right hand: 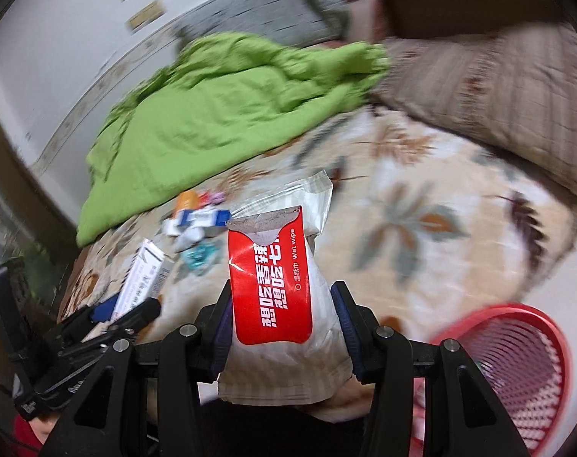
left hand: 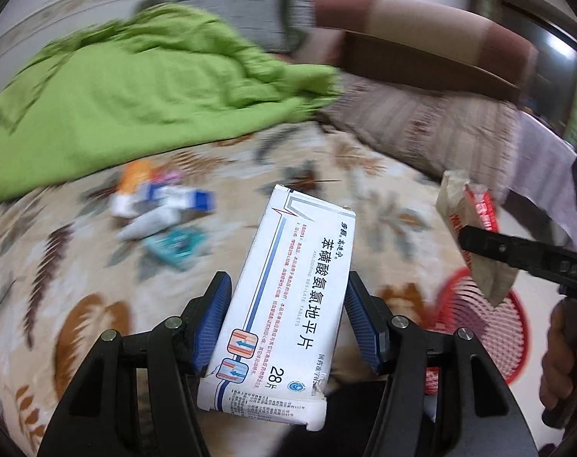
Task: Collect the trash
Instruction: 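Carry the box and wipe pack to the red wastebasket and open both tools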
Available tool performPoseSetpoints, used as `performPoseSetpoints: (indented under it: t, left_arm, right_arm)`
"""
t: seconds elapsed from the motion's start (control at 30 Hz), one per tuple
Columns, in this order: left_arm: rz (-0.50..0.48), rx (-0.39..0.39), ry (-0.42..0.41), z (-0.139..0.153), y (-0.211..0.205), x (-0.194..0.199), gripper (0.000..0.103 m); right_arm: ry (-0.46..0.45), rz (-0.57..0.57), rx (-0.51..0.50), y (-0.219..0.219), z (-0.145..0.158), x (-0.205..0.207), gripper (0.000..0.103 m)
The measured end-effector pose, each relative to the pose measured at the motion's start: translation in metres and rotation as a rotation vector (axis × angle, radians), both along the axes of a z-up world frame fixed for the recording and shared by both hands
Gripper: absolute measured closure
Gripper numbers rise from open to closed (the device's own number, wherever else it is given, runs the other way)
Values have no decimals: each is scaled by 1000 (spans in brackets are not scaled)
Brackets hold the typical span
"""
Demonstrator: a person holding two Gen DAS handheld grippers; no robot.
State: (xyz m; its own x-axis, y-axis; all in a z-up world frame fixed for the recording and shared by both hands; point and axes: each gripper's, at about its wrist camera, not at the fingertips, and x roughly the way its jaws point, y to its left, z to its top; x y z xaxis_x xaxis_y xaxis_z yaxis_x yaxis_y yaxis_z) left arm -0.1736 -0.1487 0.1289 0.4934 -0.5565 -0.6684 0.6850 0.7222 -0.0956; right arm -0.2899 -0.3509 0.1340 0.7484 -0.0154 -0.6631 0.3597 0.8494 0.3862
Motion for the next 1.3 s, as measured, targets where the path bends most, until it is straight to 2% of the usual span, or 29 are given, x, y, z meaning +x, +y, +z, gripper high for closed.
performPoseSetpoints:
  t: [0.13, 0.37, 0.4, 0.47, 0.5, 0.67, 0.8, 0.93, 1.13, 1.3]
  left_arm:
    - [-171, -20, 77, 6, -50, -30, 44]
    - [-371, -15, 230, -9, -129, -72, 44]
    - [-388, -14, 243, -11, -137, -78, 44]
    - [-422, -8, 269, -19, -154, -86, 41]
    - [-427, 2, 275, -23, -160, -87, 36]
    - [-453, 16, 296, -27, -164, -92, 33]
    - [-436, 15, 235, -18, -150, -93, 32]
    - [-368, 21, 183, -13, -123, -81, 32]
    - [-173, 16, 143, -7, -60, -35, 31]
    - [-14, 12, 171, -13, -6, 3, 31]
  right_arm:
    - [21, -117, 31, -42, -3, -51, 50]
    - [60, -269, 86, -92, -21, -122, 49]
    - [63, -280, 88, -95, -24, -126, 47]
    - [79, -304, 96, -102, -30, -135, 36]
    - [89, -315, 105, -106, -33, -139, 29]
    - [95, -321, 101, -111, -34, -139, 28]
    - [60, -286, 114, -103, -30, -127, 28]
    - [44, -201, 108, -82, -27, -95, 28]
    - [41, -55, 97, -42, -27, -37, 28]
    - [49, 67, 66, -2, -27, 13, 28]
